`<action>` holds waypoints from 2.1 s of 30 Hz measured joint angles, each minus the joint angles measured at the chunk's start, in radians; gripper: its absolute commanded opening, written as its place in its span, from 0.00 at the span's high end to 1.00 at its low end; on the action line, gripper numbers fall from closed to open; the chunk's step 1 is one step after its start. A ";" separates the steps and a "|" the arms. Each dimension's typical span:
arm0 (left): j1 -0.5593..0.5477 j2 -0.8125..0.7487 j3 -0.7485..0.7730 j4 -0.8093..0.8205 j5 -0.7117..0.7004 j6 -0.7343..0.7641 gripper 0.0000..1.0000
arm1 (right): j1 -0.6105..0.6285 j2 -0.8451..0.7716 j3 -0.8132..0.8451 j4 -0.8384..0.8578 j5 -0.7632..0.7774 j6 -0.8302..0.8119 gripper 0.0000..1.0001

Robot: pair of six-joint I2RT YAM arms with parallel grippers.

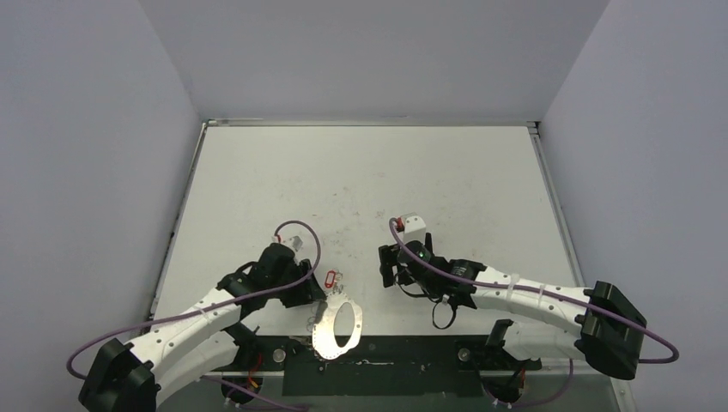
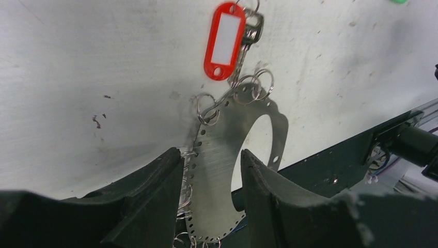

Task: Put the keys on the keyring
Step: Move the key to the center of the board, then pick up the keyring from the center of the board.

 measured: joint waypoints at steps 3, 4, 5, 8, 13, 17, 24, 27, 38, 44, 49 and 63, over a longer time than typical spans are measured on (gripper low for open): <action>-0.032 0.067 -0.027 0.042 0.021 -0.015 0.62 | 0.016 0.029 -0.036 0.048 -0.069 0.023 0.30; -0.048 0.090 -0.033 0.055 0.025 -0.020 0.64 | 0.030 0.047 -0.051 0.073 -0.093 0.035 0.33; -0.060 0.109 -0.034 0.066 0.027 -0.027 0.66 | 0.047 0.068 -0.064 0.101 -0.121 0.049 0.35; -0.108 0.183 -0.030 0.156 0.040 -0.043 0.76 | 0.101 0.143 -0.093 0.204 -0.185 0.095 0.43; -0.153 0.333 -0.002 0.310 0.055 -0.061 0.91 | 0.157 0.263 -0.119 0.382 -0.247 0.178 0.51; -0.165 0.472 0.052 0.426 0.060 -0.061 1.00 | 0.153 0.238 -0.146 0.392 -0.228 0.215 0.50; -0.174 0.653 0.189 0.522 0.037 -0.003 0.81 | 0.164 0.053 -0.137 0.228 -0.120 0.201 0.36; -0.172 0.641 0.214 0.505 0.007 0.037 0.60 | 0.201 0.037 -0.126 0.184 -0.091 0.188 0.48; -0.058 0.143 0.197 0.245 -0.122 0.101 0.41 | 0.333 0.272 -0.067 0.216 -0.092 0.211 1.00; -0.003 -0.140 0.109 0.072 -0.158 0.082 0.39 | 0.299 0.331 -0.005 0.165 -0.052 0.222 1.00; -0.003 -0.217 0.028 0.021 -0.137 0.046 0.41 | 0.163 0.330 0.010 0.116 -0.034 0.161 1.00; -0.024 -0.139 -0.166 0.248 0.023 0.053 0.47 | 0.097 0.254 0.058 0.094 -0.147 -0.041 0.59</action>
